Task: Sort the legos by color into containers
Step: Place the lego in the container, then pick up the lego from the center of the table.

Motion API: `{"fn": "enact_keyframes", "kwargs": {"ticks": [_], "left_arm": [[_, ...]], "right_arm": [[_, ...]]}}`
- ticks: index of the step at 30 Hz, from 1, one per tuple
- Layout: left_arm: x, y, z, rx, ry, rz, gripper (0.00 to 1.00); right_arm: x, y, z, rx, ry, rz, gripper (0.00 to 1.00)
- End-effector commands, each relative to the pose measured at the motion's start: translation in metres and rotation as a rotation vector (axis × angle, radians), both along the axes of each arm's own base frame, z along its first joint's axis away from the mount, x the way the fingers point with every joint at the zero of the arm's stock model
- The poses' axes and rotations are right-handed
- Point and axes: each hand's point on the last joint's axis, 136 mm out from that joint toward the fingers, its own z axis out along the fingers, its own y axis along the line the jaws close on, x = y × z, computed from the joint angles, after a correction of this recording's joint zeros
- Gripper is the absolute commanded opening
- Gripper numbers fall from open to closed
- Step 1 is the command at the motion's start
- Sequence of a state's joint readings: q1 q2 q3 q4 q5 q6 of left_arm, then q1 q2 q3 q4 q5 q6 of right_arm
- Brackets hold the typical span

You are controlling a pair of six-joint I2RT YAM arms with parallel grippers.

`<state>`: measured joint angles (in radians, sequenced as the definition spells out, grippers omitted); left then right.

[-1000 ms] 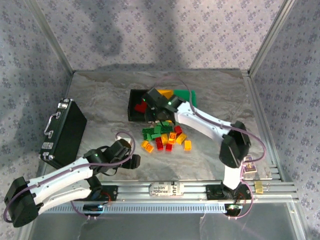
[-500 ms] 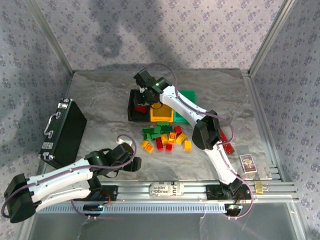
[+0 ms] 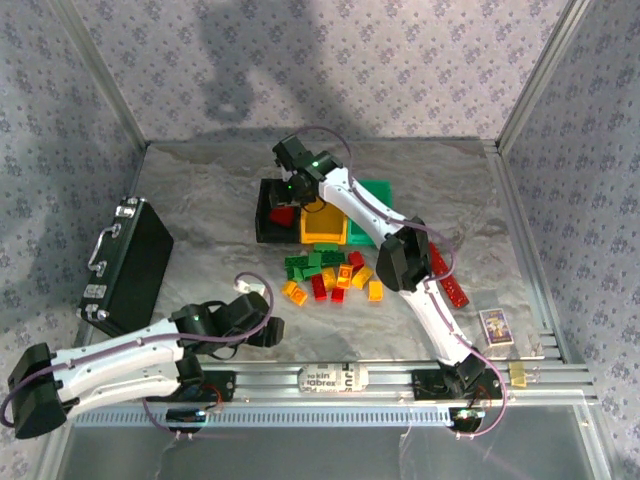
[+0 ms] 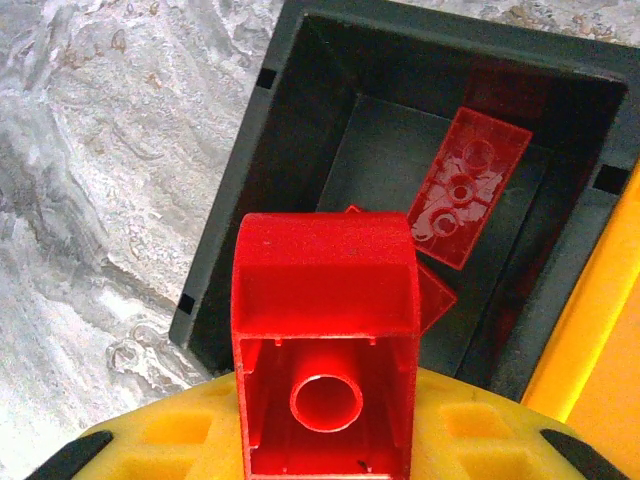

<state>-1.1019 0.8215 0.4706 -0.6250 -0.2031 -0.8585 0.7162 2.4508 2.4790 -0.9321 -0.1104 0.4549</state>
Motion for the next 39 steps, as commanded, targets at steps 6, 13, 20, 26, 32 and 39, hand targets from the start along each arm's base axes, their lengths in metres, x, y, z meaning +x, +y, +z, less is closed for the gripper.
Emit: {"fn": "enact_keyframes", "kwargs": {"ticks": [6, 13, 20, 26, 32, 39], "left_arm": [[0.000, 0.004, 0.012, -0.024, -0.032, 0.016, 0.80], [0.001, 0.014, 0.021, 0.015, -0.050, 0.019, 0.81], [0.005, -0.003, 0.040, -0.012, -0.060, -0.021, 0.79], [0.013, -0.039, 0.048, -0.024, -0.040, -0.088, 0.69], [0.025, -0.075, 0.055, -0.013, -0.032, -0.137, 0.55], [0.036, -0.131, 0.045, -0.026, 0.048, -0.181, 0.46]], "right_arm": [[0.005, 0.008, 0.002, 0.031, -0.005, 0.004, 0.36], [0.007, 0.007, 0.014, 0.036, -0.025, -0.016, 0.94], [-0.017, -0.014, 0.084, 0.014, -0.161, -0.015, 0.96], [-0.058, -0.053, 0.113, 0.010, -0.214, -0.021, 0.90], [-0.099, -0.117, 0.113, 0.023, -0.227, -0.132, 0.72], [-0.142, -0.181, 0.106, 0.044, -0.239, -0.249, 0.70]]}}
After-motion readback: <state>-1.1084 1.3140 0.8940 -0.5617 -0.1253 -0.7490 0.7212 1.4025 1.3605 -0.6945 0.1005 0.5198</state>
